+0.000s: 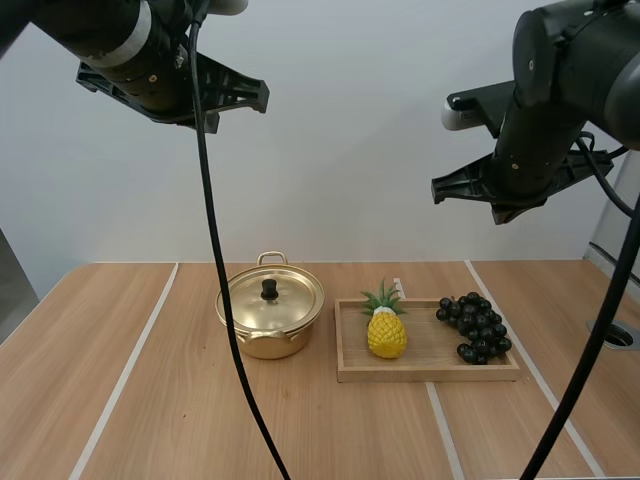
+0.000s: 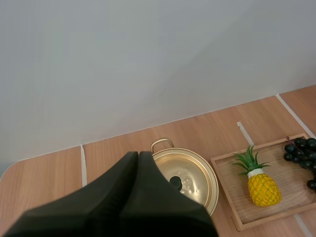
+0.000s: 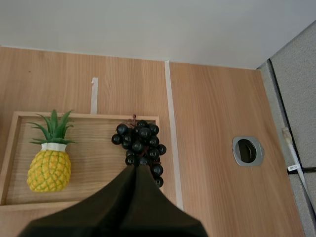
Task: Open the pot, put the grape inside, and close it
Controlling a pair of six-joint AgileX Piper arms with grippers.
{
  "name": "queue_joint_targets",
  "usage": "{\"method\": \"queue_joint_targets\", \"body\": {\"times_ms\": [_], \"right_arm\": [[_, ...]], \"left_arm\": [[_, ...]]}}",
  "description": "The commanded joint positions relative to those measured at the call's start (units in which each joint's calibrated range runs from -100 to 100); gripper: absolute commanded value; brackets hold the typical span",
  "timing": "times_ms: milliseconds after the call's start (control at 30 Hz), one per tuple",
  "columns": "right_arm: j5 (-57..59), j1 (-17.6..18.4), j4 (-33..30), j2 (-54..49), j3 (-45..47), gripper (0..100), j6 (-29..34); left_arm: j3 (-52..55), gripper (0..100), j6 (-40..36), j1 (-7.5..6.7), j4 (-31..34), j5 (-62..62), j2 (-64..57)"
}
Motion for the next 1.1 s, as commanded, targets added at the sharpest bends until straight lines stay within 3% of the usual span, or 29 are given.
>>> {"method": "queue_joint_targets", "body": {"times_ms": [0,233,467,567,633,667,733,767,800,1067], "right_arm": [[0.0,-0.15,-1.54,-0.33,1.97,0,0.83],[0.0,-0.15,-6.53,-0.33,2.37,0,1.29],[0.0,-0.15,-6.88,-0.33,2.37,0,1.29],[0.0,-0.15,-9.12,-0.33,2.79,0,1.94],[0.0,-0.15,-12.79,-0.33,3.59,16,5.15],[0.0,-0.15,-13.56,-0.33,3.96,32,6.12],[0.0,-0.15,-13.98,-0.33,4.3,74,6.12],[0.0,-0.15,-13.67,-0.33,4.3,91,5.64],[0.0,-0.15,-13.04,-0.33,4.3,100,4.14],[0.0,-0.15,-12.29,-0.33,4.3,100,2.74]], "left_arm": [[-0.37,2,0.13,0.06,-1.12,-0.54,0.23],[-0.22,2,0.24,0.06,-1.12,2.0,3.17],[-0.22,2,2.32,0.06,-3.41,4.78,7.05],[-0.22,12,1.59,0.06,-3.19,4.78,7.52],[-0.22,41,0.8,0.06,-3.19,4.78,7.52],[-0.22,60,0.8,0.06,-3.31,4.78,7.52],[-0.22,100,1.15,0.06,-3.43,4.78,7.52],[-0.22,100,2.12,0.06,-3.68,4.78,7.52],[-0.22,100,2.81,0.06,-3.76,4.78,7.52],[-0.22,100,3.54,0.06,-3.64,4.78,8.17]]}}
